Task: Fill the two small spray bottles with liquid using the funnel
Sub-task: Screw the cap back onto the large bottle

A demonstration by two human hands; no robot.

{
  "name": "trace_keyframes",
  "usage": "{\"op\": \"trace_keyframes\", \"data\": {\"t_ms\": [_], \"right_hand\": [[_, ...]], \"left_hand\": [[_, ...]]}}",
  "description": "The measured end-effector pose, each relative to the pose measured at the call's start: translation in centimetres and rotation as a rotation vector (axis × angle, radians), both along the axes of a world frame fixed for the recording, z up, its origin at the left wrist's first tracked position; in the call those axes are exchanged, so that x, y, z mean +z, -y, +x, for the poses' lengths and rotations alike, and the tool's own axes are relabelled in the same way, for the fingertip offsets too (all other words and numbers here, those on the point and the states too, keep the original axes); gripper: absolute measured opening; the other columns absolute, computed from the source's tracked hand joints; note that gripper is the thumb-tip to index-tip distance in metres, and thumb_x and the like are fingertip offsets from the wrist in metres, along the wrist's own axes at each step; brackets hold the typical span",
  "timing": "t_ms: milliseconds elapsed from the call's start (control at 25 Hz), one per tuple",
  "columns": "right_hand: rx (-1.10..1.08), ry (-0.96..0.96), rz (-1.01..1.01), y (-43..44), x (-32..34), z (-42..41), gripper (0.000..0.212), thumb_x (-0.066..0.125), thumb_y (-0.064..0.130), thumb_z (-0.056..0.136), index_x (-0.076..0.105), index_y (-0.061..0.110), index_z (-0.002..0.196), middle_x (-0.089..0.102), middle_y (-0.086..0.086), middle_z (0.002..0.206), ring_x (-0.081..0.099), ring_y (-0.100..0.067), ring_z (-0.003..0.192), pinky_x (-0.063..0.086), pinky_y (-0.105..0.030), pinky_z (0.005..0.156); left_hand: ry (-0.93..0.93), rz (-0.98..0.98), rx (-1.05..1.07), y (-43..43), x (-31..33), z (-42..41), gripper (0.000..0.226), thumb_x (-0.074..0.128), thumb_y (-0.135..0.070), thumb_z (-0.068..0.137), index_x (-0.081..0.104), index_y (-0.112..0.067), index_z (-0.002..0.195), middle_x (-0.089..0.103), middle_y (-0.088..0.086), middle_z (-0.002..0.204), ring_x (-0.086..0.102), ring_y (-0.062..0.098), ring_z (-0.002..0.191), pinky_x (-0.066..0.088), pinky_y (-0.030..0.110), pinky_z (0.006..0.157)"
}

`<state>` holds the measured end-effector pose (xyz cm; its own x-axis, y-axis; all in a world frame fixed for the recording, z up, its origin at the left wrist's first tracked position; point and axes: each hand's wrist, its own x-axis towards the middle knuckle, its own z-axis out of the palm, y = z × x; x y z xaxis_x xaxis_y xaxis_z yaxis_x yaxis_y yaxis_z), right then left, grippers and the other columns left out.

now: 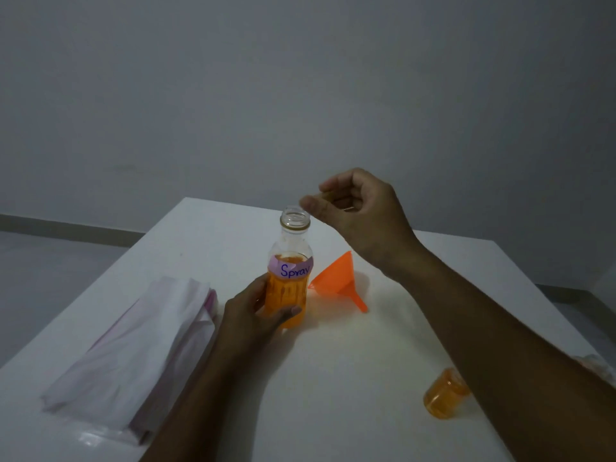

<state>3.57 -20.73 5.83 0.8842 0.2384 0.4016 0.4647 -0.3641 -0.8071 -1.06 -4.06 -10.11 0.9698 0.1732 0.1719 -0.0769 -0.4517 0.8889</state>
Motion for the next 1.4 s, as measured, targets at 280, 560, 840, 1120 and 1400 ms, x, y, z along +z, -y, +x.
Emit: {"op": "trace_keyframes", "data": {"t_ms": [280,560,840,1120,1400], "right_hand": [[0.240,-0.013,-0.401,-1.4,1.0,1.7,0.047,0.072,0.014,0.091,0.061,0.021,0.136,0.067,0.000,0.132,0.062,-0.015,0.121,0.051,-0.040,0.107],[0.332,0.137,-0.789,-1.5,3.3,1.9,0.056,0.064,-0.010,0.089,0.059,0.031,0.127,0.064,0.004,0.130,0.060,-0.010,0.110,0.058,-0.037,0.095],[0.380,0.287,-1.080,-2.4,5.3,2.3,0.043,0.069,0.000,0.088,0.060,0.024,0.123,0.067,-0.001,0.122,0.068,-0.013,0.095,0.060,-0.035,0.082],[-0.032,0.434,-1.218,-3.8,3.2,2.3,0.072,0.028,0.077,0.092,0.043,0.016,0.057,0.044,0.002,0.055,0.039,-0.012,0.048,0.028,-0.026,0.053],[0.419,0.229,-0.981,-1.6,4.1,3.7,0.045,0.074,0.034,0.088,0.060,0.024,0.130,0.064,0.009,0.113,0.062,-0.011,0.088,0.049,-0.020,0.072]], "left_hand": [[-0.029,0.028,-0.021,-0.1,-0.4,0.4,0.069,0.060,-0.061,0.069,0.049,-0.030,0.129,0.056,-0.019,0.116,0.055,0.002,0.099,0.036,0.004,0.081],[-0.047,0.053,-0.012,0.3,0.3,0.2,0.058,0.065,-0.048,0.080,0.047,-0.028,0.131,0.052,-0.020,0.117,0.053,0.005,0.103,0.043,0.028,0.097],[-0.042,0.047,-0.034,0.2,0.4,0.2,0.054,0.066,-0.046,0.081,0.046,-0.031,0.129,0.051,-0.021,0.116,0.053,0.004,0.103,0.043,0.021,0.094],[-0.035,0.033,-0.040,0.2,0.2,0.2,0.053,0.066,-0.044,0.080,0.047,-0.030,0.128,0.051,-0.021,0.115,0.054,0.004,0.101,0.042,0.022,0.094],[-0.038,0.051,-0.048,0.0,-0.3,0.7,0.066,0.063,-0.056,0.074,0.047,-0.029,0.132,0.059,-0.011,0.125,0.059,0.011,0.108,0.043,0.023,0.093]]}}
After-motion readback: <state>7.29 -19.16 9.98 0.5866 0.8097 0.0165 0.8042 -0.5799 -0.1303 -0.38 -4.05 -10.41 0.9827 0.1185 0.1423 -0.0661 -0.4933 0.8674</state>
